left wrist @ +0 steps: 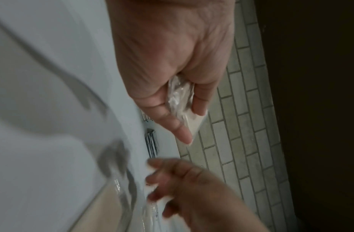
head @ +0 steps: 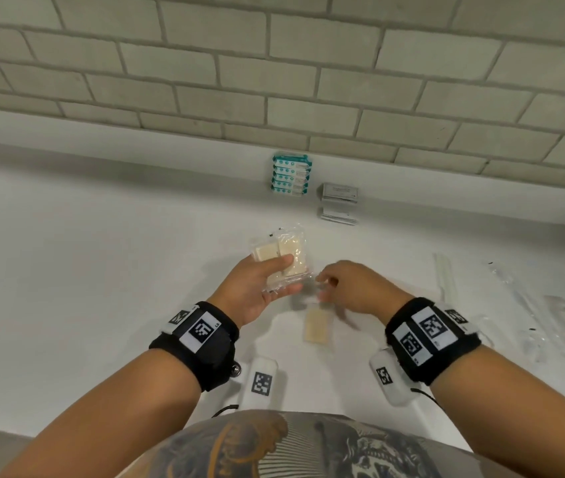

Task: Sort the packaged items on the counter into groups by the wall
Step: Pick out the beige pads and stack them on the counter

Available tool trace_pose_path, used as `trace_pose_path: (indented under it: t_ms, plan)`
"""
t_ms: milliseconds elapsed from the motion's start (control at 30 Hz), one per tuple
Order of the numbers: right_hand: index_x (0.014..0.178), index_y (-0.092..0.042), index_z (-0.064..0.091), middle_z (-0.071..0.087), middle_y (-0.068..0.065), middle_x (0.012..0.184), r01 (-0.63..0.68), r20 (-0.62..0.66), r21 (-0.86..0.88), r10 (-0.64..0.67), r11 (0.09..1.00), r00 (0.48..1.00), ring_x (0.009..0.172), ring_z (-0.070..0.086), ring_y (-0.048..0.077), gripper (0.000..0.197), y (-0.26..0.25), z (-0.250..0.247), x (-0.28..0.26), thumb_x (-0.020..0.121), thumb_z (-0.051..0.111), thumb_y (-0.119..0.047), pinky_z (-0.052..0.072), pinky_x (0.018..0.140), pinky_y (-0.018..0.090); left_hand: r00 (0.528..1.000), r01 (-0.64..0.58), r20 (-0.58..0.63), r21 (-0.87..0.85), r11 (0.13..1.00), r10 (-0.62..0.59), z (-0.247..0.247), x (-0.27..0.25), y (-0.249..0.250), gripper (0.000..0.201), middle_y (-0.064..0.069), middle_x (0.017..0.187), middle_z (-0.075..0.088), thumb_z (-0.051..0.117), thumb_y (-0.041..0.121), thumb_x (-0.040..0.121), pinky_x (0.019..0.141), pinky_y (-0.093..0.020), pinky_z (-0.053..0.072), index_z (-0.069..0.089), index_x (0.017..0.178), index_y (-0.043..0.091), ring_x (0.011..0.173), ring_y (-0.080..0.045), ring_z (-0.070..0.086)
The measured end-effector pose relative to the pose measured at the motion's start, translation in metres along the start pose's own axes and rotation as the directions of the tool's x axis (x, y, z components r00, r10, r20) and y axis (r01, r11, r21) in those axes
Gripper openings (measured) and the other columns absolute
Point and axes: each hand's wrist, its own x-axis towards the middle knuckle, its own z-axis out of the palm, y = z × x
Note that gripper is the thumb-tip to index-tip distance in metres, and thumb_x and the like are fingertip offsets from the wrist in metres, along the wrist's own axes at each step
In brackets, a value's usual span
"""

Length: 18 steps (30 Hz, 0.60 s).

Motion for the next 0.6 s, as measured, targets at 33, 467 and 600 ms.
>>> trace_pose_path:
  t_ms: [33,467,600]
  plan:
    - [0.119,-0.02,0.064,0.06,-0.008,0.109,0.033,-0.082,0.111,-0.024,0.993,0.996,0.095,0.057,0.011,0.027,-0.002,-0.004,0.0,0.093,0.06,-0.026,0.042,0.081,0.022,1.0,-0.006,-0.012,0.007,1.0,0.006,0.0,0.0,0.0,0.018,-0.01,0.099,0.071,0.062,0.006,0.089,0.074,-0.034,0.061,0.065,0.107,0.005,0.086,-0.023,0.072]
    - [0.077,-0.01,0.068,0.066,0.001,0.067,0.19,-0.285,0.681,0.016,0.707,0.958,0.061,0.06,0.015,0.008,-0.019,-0.021,-0.01,0.085,0.07,-0.011,0.045,0.053,0.026,1.0,-0.015,-0.003,0.146,0.989,0.016,0.01,-0.002,-0.001,0.015,-0.002,0.092,0.073,0.063,0.012,0.09,0.072,-0.032,0.06,0.067,0.104,0.014,0.088,-0.019,0.07]
    - [0.076,-0.013,0.066,0.066,-0.001,0.068,0.152,-0.262,0.595,0.012,0.789,0.965,0.06,0.06,0.012,0.011,-0.017,-0.023,-0.012,0.085,0.066,-0.008,0.047,0.058,0.026,0.999,-0.027,-0.025,0.192,0.981,0.032,0.01,-0.002,-0.003,0.019,-0.001,0.092,0.073,0.064,0.014,0.09,0.071,-0.031,0.06,0.067,0.109,0.013,0.085,-0.015,0.07]
